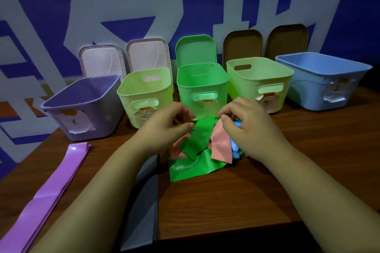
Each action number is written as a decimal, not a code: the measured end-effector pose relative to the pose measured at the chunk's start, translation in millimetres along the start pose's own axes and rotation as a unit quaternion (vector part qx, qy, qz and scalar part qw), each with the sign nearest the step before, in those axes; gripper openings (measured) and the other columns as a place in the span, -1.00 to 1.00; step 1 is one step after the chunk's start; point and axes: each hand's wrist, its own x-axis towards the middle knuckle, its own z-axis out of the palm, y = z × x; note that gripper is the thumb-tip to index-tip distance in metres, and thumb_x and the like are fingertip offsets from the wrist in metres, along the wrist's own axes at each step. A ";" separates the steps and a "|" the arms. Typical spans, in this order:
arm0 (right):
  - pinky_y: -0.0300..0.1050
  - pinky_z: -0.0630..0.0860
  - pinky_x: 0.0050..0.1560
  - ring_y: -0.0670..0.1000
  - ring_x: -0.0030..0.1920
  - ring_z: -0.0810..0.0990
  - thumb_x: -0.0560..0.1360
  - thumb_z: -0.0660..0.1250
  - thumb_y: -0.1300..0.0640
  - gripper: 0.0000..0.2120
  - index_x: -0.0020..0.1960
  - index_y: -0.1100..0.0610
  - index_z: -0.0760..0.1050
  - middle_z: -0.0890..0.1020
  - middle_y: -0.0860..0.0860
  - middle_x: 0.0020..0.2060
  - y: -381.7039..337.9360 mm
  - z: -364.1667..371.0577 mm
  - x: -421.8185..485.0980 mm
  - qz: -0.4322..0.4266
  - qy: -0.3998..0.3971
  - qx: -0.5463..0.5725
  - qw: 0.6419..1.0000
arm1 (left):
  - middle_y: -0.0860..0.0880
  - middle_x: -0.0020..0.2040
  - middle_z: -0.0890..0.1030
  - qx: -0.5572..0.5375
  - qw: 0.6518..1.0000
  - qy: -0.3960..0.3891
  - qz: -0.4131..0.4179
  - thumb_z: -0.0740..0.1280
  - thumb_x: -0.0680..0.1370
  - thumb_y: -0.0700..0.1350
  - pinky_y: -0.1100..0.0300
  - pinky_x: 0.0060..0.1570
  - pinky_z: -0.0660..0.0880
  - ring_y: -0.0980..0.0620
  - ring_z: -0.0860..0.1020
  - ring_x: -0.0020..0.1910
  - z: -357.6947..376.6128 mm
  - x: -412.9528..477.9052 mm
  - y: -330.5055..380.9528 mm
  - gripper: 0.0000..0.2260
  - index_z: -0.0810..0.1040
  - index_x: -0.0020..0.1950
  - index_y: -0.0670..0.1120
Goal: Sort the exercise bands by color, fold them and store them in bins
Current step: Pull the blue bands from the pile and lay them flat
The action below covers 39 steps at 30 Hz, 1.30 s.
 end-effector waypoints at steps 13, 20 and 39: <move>-0.13 0.52 0.15 -0.12 0.10 0.57 0.61 0.42 -0.09 -0.78 0.21 -0.04 0.63 0.52 -0.14 0.07 53.4 -56.6 -71.2 0.238 -0.021 -0.017 0.971 | 0.01 0.33 0.57 0.192 0.957 -0.187 0.109 0.44 0.63 0.03 0.15 0.21 0.49 0.06 0.55 0.26 74.3 40.7 110.2 -0.61 0.53 0.45 0.01; -0.09 0.52 -0.10 -0.06 0.00 0.62 0.63 0.32 0.05 -0.85 0.08 -0.13 0.65 0.67 -0.10 -0.04 50.0 -81.2 -88.3 0.334 -0.049 -0.056 0.940 | -0.06 0.41 0.52 0.250 0.941 -0.221 0.062 0.41 0.64 0.07 0.06 0.31 0.50 -0.06 0.53 0.31 110.1 51.6 116.0 -0.52 0.45 0.54 0.00; -0.17 0.56 -0.30 0.03 -0.25 0.66 0.66 0.36 0.07 -0.78 -0.11 -0.08 0.71 0.73 0.11 -0.18 -23.0 -130.0 -28.9 0.258 0.098 0.242 0.930 | 0.08 0.34 0.60 0.104 0.987 -0.119 0.022 0.49 0.58 0.10 0.05 0.19 0.59 0.05 0.64 0.14 77.1 41.3 135.3 -0.43 0.40 0.54 0.07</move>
